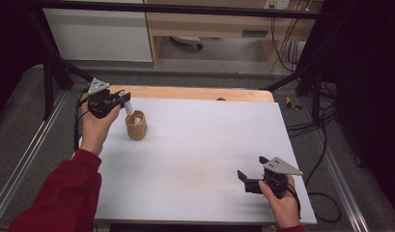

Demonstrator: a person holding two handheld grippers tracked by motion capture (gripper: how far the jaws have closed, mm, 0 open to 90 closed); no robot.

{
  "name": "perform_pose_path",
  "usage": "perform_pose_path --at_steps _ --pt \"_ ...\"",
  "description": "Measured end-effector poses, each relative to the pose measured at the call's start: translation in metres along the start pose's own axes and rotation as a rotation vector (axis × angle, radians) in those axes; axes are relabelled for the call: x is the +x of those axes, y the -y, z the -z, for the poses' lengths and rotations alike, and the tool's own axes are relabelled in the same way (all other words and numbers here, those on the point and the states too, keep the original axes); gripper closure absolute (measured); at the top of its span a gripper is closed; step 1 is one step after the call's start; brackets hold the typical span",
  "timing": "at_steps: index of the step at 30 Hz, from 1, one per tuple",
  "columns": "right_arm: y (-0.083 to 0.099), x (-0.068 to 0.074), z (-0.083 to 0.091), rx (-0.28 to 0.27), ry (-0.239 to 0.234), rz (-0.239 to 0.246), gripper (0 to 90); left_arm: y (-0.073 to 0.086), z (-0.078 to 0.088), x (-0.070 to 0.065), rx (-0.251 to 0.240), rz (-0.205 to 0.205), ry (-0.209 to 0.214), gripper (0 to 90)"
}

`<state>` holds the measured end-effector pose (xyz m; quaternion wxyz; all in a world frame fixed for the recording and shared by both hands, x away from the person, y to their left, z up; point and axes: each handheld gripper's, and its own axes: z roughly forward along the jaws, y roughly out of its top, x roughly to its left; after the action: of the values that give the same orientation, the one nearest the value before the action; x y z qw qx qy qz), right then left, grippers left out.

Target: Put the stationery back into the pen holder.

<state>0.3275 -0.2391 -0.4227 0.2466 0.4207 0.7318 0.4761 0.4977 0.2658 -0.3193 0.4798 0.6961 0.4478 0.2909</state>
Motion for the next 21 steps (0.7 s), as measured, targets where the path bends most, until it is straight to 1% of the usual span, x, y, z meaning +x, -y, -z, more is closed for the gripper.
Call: perform_pose_path --at_steps 3,5,6,8,11,12,13,15,17,21 --pt "0.001 0.001 -0.001 0.004 -0.003 -0.005 3.2 0.005 -0.008 0.000 0.022 -0.005 0.002 70.3" --pt "0.001 0.000 -0.001 0.006 -0.004 -0.003 3.2 0.007 -0.012 0.000 0.021 -0.016 -0.005 70.3" --pt "0.001 0.000 -0.001 0.005 -0.004 -0.006 3.2 0.007 -0.013 -0.001 0.029 -0.012 -0.006 70.3" --pt "0.001 -0.001 0.000 0.004 -0.004 -0.011 3.2 0.009 -0.015 0.000 0.041 -0.018 -0.013 70.3" --pt "0.001 -0.001 -0.001 0.008 -0.007 -0.007 3.2 0.013 -0.019 0.002 0.058 0.006 -0.010 70.3" --pt "0.001 -0.001 -0.001 0.010 -0.008 -0.006 3.2 0.015 -0.020 0.003 0.058 0.002 -0.009 70.2" --pt "0.001 -0.001 -0.001 0.011 -0.009 -0.005 3.2 0.016 -0.021 0.004 0.071 0.008 -0.004 70.3" --pt "0.001 -0.001 -0.001 0.012 -0.011 -0.005 3.1 0.019 -0.023 0.004 0.080 0.009 -0.014 70.2" --pt "0.001 -0.001 -0.001 0.013 -0.012 -0.005 3.1 0.022 -0.024 0.006 0.087 0.024 -0.010 70.2" --pt "0.001 -0.001 -0.002 0.015 -0.010 -0.004 3.2 0.026 -0.026 0.006 0.104 0.029 -0.006 70.2"
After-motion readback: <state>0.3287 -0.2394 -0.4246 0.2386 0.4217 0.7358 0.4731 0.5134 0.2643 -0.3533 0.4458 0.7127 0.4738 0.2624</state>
